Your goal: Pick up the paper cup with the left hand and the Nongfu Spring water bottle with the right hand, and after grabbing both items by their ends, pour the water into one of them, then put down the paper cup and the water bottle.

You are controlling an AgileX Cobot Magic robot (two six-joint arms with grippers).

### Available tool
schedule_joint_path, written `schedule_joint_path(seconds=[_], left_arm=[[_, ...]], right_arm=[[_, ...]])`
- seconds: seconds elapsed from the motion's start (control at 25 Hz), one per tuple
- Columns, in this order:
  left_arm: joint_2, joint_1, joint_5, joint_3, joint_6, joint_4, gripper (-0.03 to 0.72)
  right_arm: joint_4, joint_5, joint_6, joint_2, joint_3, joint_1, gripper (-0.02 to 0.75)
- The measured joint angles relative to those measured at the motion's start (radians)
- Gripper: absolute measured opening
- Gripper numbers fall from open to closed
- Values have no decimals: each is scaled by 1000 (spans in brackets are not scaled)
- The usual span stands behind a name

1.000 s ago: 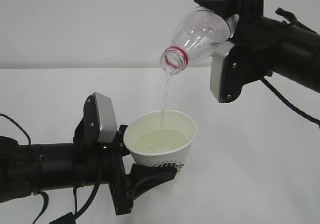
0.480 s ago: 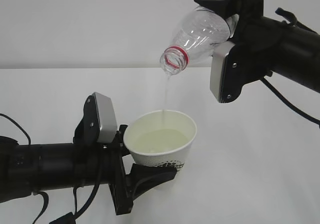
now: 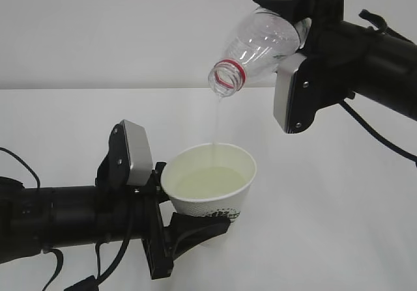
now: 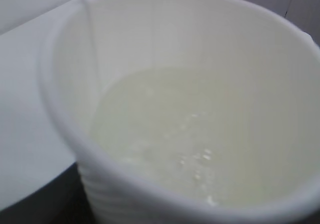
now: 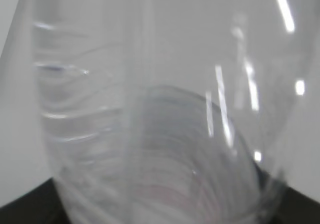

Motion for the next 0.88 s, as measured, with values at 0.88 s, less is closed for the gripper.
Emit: schedule_joint_path(seconds=[0.88], left_arm=[[0, 0, 2, 0, 0, -2, 489]], right_arm=[[0, -5, 0, 0, 0, 0, 474]])
